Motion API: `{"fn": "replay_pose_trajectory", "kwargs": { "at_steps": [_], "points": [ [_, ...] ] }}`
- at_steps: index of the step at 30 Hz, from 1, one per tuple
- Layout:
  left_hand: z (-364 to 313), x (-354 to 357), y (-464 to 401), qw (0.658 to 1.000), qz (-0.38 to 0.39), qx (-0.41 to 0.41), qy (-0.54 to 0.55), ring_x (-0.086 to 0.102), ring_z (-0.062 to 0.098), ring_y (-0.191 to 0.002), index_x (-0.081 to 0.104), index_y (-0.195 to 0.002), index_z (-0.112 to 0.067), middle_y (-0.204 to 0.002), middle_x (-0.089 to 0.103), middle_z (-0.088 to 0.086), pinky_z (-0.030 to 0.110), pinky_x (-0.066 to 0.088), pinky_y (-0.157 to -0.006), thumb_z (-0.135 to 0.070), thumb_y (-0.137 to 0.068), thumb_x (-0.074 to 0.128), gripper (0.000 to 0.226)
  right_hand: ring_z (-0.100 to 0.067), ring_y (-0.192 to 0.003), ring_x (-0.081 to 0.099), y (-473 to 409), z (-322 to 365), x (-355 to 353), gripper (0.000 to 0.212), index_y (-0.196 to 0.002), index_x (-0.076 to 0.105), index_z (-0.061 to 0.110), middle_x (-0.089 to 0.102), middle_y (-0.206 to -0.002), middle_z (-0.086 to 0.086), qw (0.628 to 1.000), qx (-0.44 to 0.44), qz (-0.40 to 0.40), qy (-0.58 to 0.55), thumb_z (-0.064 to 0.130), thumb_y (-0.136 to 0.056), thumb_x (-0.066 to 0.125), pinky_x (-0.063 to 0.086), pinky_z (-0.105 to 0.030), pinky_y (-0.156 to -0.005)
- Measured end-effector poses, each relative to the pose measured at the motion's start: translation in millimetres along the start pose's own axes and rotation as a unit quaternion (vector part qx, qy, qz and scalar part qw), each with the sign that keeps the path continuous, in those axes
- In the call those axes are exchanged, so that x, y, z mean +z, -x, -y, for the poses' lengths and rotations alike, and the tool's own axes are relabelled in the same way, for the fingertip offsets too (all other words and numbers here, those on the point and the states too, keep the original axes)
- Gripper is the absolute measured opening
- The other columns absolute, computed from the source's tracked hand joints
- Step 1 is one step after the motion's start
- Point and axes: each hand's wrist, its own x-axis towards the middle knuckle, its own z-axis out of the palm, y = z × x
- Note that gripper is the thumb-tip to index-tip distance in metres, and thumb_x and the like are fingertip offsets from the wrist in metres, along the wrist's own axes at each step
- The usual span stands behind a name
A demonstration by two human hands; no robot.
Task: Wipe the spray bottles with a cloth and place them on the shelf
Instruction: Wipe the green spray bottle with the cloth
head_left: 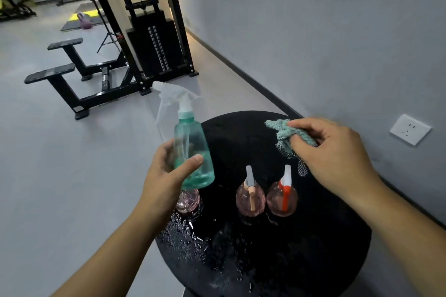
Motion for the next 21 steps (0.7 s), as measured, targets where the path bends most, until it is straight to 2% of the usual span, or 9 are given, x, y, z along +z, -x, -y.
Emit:
{"fn": "replay_pose_trajectory", "kwargs": {
  "at_steps": [3, 6, 8, 11, 14, 17, 21],
  "points": [
    [8, 7, 11, 0.996, -0.009, 0.001, -0.085, 0.077, 0.021, -0.104, 0.064, -0.123, -0.031, -0.113, 0.079, -0.004, 0.052, 0.06, -0.098, -0.037, -0.058, 0.097, 0.073, 0.007, -0.095, 0.067, 5, -1, -1, 0.026, -0.108, 0.079, 0.03, 0.072, -0.103, 0.02, 1.0, -0.002, -0.003, -0.003, 0.014, -0.089, 0.074, 0.043, 0.003, -0.076],
    [23, 19, 21, 0.991, 0.003, 0.006, -0.136, 0.077, 0.007, -0.096, 0.065, -0.122, -0.034, -0.106, 0.08, -0.015, 0.045, 0.064, -0.092, -0.02, -0.073, 0.096, 0.059, 0.005, -0.097, 0.067, 7, 1, -2, 0.027, -0.11, 0.079, 0.03, 0.073, -0.106, 0.018, 1.0, -0.008, -0.005, -0.003, 0.013, -0.089, 0.073, 0.042, 0.004, -0.076],
    [34, 26, 23, 0.989, 0.019, 0.007, -0.146, 0.076, 0.002, -0.099, 0.065, -0.123, -0.038, -0.107, 0.079, -0.019, 0.038, 0.063, -0.093, -0.02, -0.077, 0.094, 0.057, 0.003, -0.099, 0.067, 9, 1, -4, 0.027, -0.11, 0.078, 0.029, 0.072, -0.107, 0.017, 1.0, -0.013, -0.006, 0.002, 0.013, -0.089, 0.073, 0.042, 0.004, -0.078],
    [55, 35, 22, 0.985, 0.03, 0.019, -0.172, 0.069, -0.008, -0.107, 0.061, -0.132, -0.041, -0.115, 0.076, -0.025, 0.029, 0.056, -0.096, -0.025, -0.077, 0.094, 0.066, 0.003, -0.099, 0.067, 10, 0, -8, 0.026, -0.109, 0.078, 0.03, 0.072, -0.107, 0.018, 1.0, -0.014, -0.008, 0.008, 0.014, -0.09, 0.073, 0.043, 0.003, -0.079],
    [76, 40, 18, 0.978, 0.008, 0.018, -0.207, 0.067, -0.001, -0.11, 0.059, -0.138, -0.033, -0.121, 0.073, -0.018, 0.027, 0.052, -0.094, -0.026, -0.077, 0.094, 0.071, 0.005, -0.097, 0.066, 9, -3, -11, 0.026, -0.109, 0.078, 0.03, 0.072, -0.106, 0.019, 1.0, -0.009, -0.012, 0.013, 0.014, -0.09, 0.073, 0.043, 0.003, -0.078],
    [92, 36, 12, 0.978, -0.009, -0.013, -0.21, 0.069, 0.01, -0.11, 0.061, -0.138, -0.024, -0.123, 0.073, -0.008, 0.034, 0.053, -0.1, -0.023, -0.077, 0.094, 0.069, 0.004, -0.097, 0.066, 10, -9, -12, 0.026, -0.11, 0.078, 0.029, 0.072, -0.108, 0.018, 1.0, -0.002, -0.004, 0.023, 0.014, -0.09, 0.073, 0.044, 0.003, -0.077],
    [107, 32, 7, 0.976, -0.002, -0.027, -0.214, 0.066, 0.0, -0.109, 0.061, -0.134, -0.027, -0.121, 0.072, -0.013, 0.031, 0.05, -0.1, -0.02, -0.078, 0.094, 0.066, 0.005, -0.095, 0.066, 10, -16, -7, 0.025, -0.111, 0.078, 0.027, 0.072, -0.108, 0.015, 0.999, 0.006, 0.018, 0.03, 0.014, -0.091, 0.071, 0.043, 0.003, -0.073]
  ]
}}
